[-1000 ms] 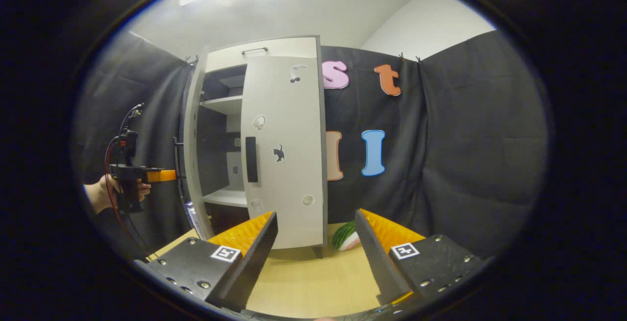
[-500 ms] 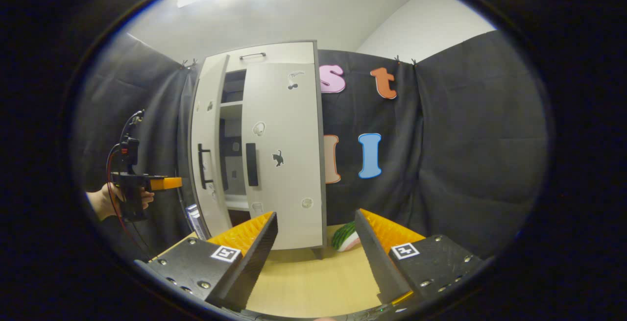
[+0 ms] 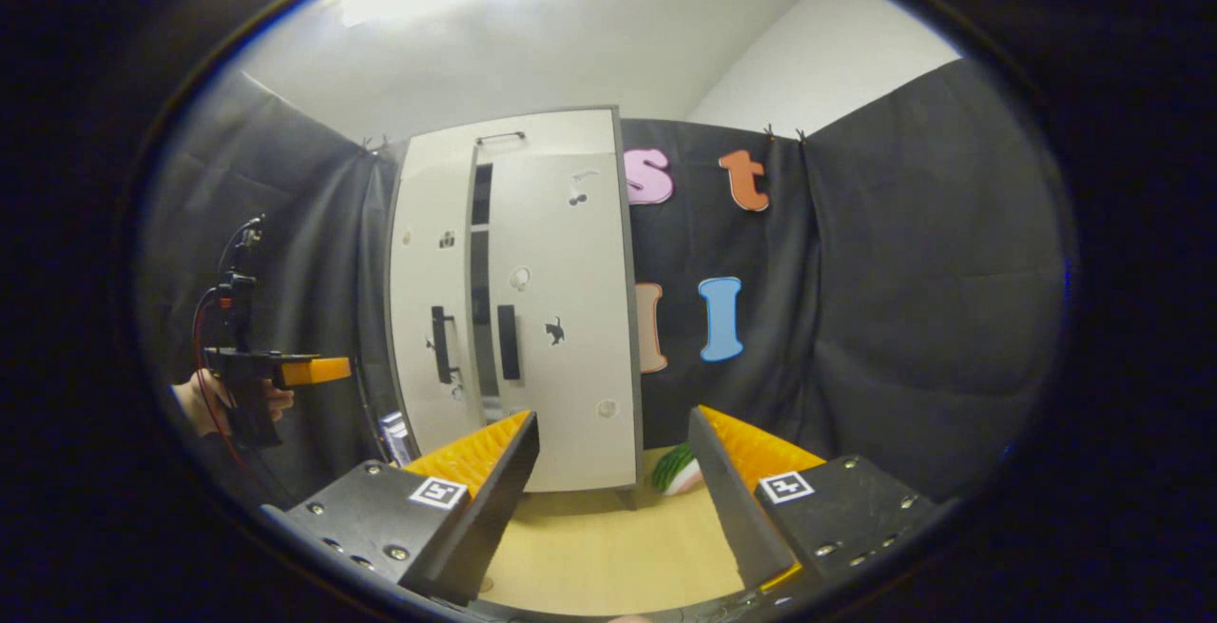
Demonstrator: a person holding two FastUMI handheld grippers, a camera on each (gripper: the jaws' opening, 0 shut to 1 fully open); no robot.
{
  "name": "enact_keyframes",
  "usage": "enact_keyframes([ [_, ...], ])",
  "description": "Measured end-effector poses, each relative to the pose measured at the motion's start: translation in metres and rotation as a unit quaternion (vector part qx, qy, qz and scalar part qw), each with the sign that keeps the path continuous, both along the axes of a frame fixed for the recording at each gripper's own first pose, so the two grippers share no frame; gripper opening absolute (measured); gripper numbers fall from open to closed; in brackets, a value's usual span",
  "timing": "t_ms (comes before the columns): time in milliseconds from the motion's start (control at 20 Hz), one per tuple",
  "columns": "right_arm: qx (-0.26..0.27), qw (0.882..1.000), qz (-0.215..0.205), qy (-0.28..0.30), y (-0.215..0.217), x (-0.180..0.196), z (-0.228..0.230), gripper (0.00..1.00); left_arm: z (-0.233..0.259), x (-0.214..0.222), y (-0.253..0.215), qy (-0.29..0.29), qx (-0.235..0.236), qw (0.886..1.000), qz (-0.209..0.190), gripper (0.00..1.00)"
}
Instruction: Grasp the bottle in the cabinet with the left hand and place it on the coaster, then close the right door with the right hand and the left door with the left hand.
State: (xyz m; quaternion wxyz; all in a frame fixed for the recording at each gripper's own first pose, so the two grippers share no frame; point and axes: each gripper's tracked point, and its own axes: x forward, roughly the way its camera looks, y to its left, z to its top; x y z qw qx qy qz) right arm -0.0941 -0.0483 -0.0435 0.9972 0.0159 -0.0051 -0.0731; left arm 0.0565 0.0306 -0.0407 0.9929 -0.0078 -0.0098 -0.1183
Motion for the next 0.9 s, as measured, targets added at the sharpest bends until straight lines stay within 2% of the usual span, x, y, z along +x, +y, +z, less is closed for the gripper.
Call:
enact_keyframes([
  [50, -0.001, 1.0, 0.005, -0.003, 0.003, -0.003, 0.004, 0.96, 0.002, -0.008, 0.001, 0.001, 0.004, 1.0, 0.004, 1.0],
  [250, -0.008, 1.0, 0.015, -0.012, 0.009, -0.007, 0.02, 0.96, 0.018, -0.034, 0.004, -0.011, 0.009, 1.0, 0.018, 0.93],
  [300, -0.007, 1.0, 0.018, -0.014, 0.011, -0.005, 0.023, 0.96, 0.023, -0.039, 0.004, -0.012, 0.004, 1.0, 0.019, 0.96],
  [400, -0.007, 1.0, 0.017, -0.023, 0.013, 0.0, 0.033, 0.96, 0.029, -0.046, 0.003, -0.006, 0.0, 1.0, 0.018, 0.96],
  [650, -0.008, 0.999, 0.006, -0.039, 0.018, 0.017, 0.052, 0.93, 0.048, -0.04, 0.017, -0.009, 0.008, 0.999, 0.032, 0.96],
  [750, -0.018, 0.999, 0.011, -0.043, 0.021, 0.028, 0.056, 0.96, 0.049, -0.033, 0.012, -0.01, -0.001, 1.0, 0.02, 0.93],
  [800, -0.029, 0.999, 0.008, -0.041, 0.019, 0.03, 0.054, 0.93, 0.046, -0.03, 0.011, -0.006, 0.001, 1.0, 0.016, 0.96],
  [900, -0.049, 0.998, 0.0, -0.035, 0.016, 0.038, 0.044, 0.96, 0.048, -0.024, 0.013, -0.014, 0.002, 1.0, 0.012, 0.97],
])
